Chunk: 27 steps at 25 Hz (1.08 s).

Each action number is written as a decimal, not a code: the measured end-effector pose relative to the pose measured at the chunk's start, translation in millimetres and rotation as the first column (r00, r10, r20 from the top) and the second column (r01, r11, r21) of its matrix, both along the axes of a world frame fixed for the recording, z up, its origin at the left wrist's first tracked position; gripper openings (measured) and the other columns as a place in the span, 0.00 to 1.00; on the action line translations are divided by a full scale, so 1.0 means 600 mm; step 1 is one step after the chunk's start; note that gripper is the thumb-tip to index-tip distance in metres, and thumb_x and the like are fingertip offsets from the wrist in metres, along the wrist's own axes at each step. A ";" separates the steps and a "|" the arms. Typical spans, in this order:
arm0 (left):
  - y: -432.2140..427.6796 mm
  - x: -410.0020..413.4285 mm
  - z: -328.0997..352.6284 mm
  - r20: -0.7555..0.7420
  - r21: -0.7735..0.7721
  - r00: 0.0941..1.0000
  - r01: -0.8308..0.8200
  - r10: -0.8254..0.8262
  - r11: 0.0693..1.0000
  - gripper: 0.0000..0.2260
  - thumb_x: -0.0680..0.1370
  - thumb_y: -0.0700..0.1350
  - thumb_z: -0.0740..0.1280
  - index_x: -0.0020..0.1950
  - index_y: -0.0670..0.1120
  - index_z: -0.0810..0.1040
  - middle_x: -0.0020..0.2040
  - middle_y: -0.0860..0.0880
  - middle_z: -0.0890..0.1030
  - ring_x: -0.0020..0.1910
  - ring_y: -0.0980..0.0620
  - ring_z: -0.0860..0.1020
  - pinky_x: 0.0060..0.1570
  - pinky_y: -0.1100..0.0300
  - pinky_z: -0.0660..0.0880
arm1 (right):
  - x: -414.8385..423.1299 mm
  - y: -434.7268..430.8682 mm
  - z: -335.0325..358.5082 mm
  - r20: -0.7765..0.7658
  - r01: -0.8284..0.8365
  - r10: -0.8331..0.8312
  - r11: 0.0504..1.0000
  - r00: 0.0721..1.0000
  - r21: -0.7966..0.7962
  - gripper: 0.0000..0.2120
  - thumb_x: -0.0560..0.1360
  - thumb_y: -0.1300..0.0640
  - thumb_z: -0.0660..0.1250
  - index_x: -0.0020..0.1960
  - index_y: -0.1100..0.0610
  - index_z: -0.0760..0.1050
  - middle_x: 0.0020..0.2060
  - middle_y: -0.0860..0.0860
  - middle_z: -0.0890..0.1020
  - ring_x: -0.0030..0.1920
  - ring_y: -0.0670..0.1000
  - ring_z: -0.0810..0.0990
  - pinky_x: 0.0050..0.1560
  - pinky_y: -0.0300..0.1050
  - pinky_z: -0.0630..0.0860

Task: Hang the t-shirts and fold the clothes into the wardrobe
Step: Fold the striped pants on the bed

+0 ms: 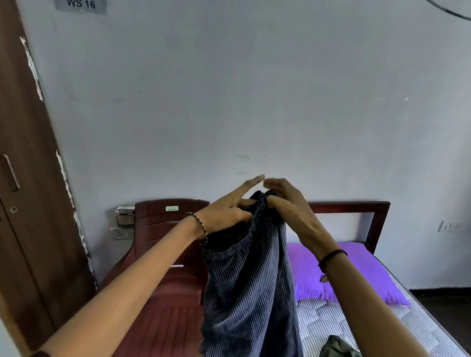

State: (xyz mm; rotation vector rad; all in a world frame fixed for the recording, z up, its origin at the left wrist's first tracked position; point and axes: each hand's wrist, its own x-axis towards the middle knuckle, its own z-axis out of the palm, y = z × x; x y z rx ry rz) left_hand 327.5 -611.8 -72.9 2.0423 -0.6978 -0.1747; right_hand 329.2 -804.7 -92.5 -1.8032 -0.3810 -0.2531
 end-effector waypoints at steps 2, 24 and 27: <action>0.004 0.002 0.002 -0.004 -0.023 1.000 0.010 -0.010 1.000 0.37 0.76 0.32 0.62 0.77 0.64 0.57 0.61 0.48 0.81 0.48 0.44 0.82 0.48 0.55 0.79 | -0.002 -0.003 -0.006 -0.102 -0.110 0.111 0.994 0.989 0.014 0.12 0.70 0.51 0.65 0.48 0.57 0.80 0.45 0.49 0.82 0.46 0.47 0.79 0.51 0.46 0.72; 0.074 0.014 0.036 0.229 0.567 0.969 -0.054 -0.094 0.822 0.15 0.76 0.35 0.59 0.53 0.52 0.80 0.48 0.50 0.81 0.44 0.55 0.77 0.47 0.61 0.72 | 0.028 -0.028 -0.054 0.016 0.284 -0.291 0.943 0.956 0.175 0.06 0.78 0.56 0.68 0.47 0.56 0.83 0.37 0.48 0.85 0.39 0.42 0.78 0.44 0.42 0.73; 0.048 0.054 -0.003 0.084 0.725 0.984 0.046 -0.155 0.688 0.09 0.76 0.44 0.62 0.46 0.48 0.81 0.45 0.49 0.82 0.42 0.54 0.78 0.43 0.59 0.75 | 0.024 -0.021 -0.065 0.027 0.298 -0.312 0.927 0.950 0.227 0.06 0.78 0.58 0.68 0.46 0.56 0.83 0.35 0.45 0.84 0.37 0.42 0.77 0.41 0.38 0.72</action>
